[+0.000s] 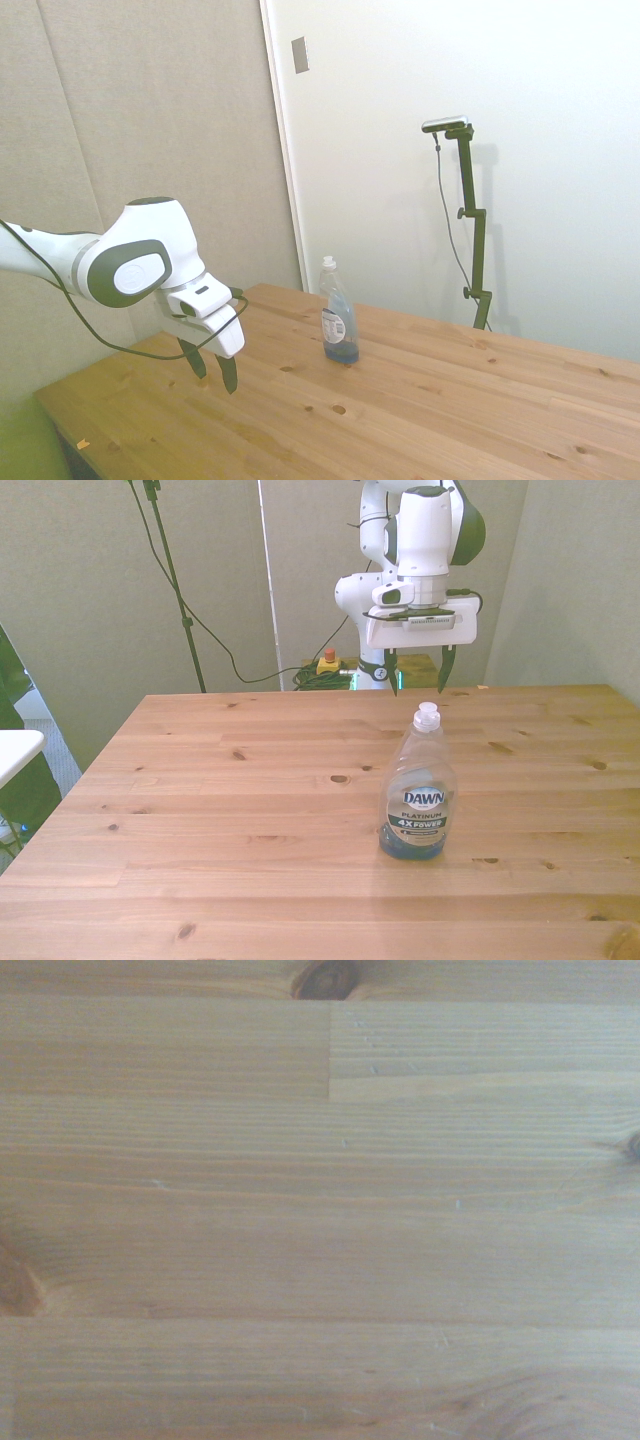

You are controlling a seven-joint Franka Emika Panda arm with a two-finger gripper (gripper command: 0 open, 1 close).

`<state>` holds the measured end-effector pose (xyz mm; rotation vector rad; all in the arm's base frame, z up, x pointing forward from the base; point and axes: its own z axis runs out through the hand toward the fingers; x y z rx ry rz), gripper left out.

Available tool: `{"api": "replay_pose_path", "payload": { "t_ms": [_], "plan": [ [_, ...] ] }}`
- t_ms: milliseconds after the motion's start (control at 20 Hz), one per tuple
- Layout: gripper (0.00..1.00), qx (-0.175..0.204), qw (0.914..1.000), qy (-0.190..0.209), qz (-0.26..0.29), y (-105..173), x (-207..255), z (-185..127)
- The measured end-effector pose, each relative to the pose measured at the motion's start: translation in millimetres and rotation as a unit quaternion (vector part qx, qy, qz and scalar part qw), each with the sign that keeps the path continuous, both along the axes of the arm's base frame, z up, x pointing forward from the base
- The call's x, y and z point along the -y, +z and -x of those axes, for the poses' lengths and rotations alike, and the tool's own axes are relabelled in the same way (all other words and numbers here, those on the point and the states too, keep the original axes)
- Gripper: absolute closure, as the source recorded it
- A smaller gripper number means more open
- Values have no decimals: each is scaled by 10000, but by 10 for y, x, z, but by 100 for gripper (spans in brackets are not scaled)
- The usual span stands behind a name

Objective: Knock down the dish soap

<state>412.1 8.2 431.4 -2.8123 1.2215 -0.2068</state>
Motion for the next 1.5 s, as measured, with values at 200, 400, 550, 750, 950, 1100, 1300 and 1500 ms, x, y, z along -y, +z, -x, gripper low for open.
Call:
{"api": "replay_pose_path", "payload": {
  "t_ms": [200,400,550,750,950,1100,1300,1500],
  "plan": [
    [100,51,10000,-5,9,14,-9,-29],
    [100,300,9995,-78,44,92,-33,-199],
    [100,419,9988,-222,123,174,13,-364],
    [100,607,9966,-475,273,309,120,-659],
    [100,687,9946,-700,330,311,157,-1045],
    [100,694,9933,-835,389,236,168,-1334],
    [100,732,9916,-958,461,163,182,-1651],
    [100,840,9895,-1055,517,194,226,-1874]
  ]
}}
